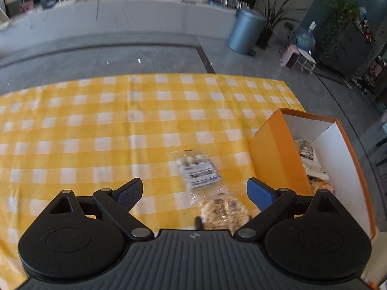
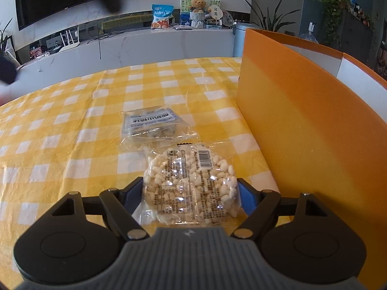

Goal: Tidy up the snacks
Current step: 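Hold the puffed snack bag with the right tool while the left tool grasps the yogurt-ball bag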

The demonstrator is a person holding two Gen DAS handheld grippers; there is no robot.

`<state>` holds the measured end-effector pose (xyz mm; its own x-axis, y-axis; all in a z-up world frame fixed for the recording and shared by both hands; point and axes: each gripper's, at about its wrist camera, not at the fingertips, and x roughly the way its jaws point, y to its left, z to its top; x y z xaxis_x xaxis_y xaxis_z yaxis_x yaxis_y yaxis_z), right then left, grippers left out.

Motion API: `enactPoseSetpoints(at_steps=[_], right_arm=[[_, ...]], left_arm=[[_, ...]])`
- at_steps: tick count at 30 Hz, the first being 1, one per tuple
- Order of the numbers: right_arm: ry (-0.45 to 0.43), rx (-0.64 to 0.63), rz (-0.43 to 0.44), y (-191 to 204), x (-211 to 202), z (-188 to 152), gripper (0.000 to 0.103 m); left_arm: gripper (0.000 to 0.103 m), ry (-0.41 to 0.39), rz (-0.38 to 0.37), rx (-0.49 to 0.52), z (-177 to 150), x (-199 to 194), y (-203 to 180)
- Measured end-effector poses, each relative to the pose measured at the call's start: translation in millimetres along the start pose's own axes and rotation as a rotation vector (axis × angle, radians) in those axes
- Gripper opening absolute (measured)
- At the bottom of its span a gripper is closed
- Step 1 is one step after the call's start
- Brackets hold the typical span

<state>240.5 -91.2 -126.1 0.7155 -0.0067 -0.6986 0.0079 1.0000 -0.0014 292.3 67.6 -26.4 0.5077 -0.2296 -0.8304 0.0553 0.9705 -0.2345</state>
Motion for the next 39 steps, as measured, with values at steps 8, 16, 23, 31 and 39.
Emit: enactPoseSetpoints(at_steps=[8,16,23,31,39], right_arm=[[0.015,-0.002,0.042,0.7,0.1,1.7,0.078],[0.014,-0.007,0.039,2.6,0.6,0.5,0.078],[0.014,-0.010,0.038,3.4,-0.3,0.4,0.078],[0.013,-0.013,0.038,4.7,-1.1,1.8,0.078],[0.012,-0.027,0.042,5.6,-1.9,0.9,0.078]], left_arm=[[0.103,0.276,0.057,-0.099,43.3,82.8,-17.4],[0.103,0.387,0.248,0.036,47.1,142.3,-39.8],[0.103,0.454,0.326,0.140,34.9,184.8,-55.3],[0.084,0.469,0.289,-0.020,25.8,192.5,-32.9],[0.068,0.415,0.256,-0.073,20.4,172.3,-14.7]])
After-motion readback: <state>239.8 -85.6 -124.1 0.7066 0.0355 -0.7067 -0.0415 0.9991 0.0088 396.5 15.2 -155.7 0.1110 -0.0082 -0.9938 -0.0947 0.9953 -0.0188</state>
